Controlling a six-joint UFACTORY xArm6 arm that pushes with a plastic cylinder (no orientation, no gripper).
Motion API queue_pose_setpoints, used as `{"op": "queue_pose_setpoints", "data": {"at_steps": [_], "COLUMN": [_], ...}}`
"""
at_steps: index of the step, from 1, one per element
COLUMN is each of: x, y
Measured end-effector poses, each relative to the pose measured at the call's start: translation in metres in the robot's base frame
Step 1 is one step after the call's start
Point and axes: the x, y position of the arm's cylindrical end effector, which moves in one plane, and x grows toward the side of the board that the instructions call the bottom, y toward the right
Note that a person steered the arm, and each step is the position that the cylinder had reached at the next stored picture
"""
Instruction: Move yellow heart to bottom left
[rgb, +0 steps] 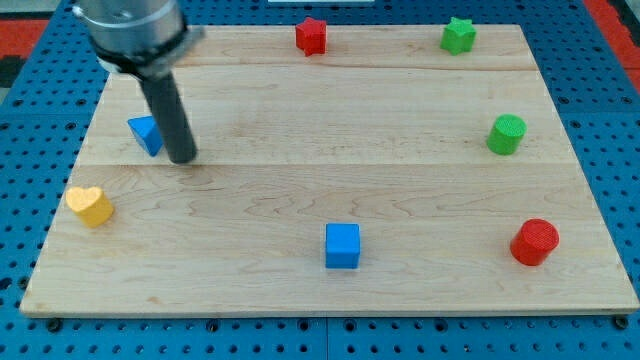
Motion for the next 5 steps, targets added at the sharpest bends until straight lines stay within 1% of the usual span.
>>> {"op": "queue_pose_setpoints", "data": {"at_steps": [2, 3, 4, 5], "x": [-0.025, -0.001, 0.061, 0.068], "y": [-0.043, -0.04, -0.045, -0.045]}}
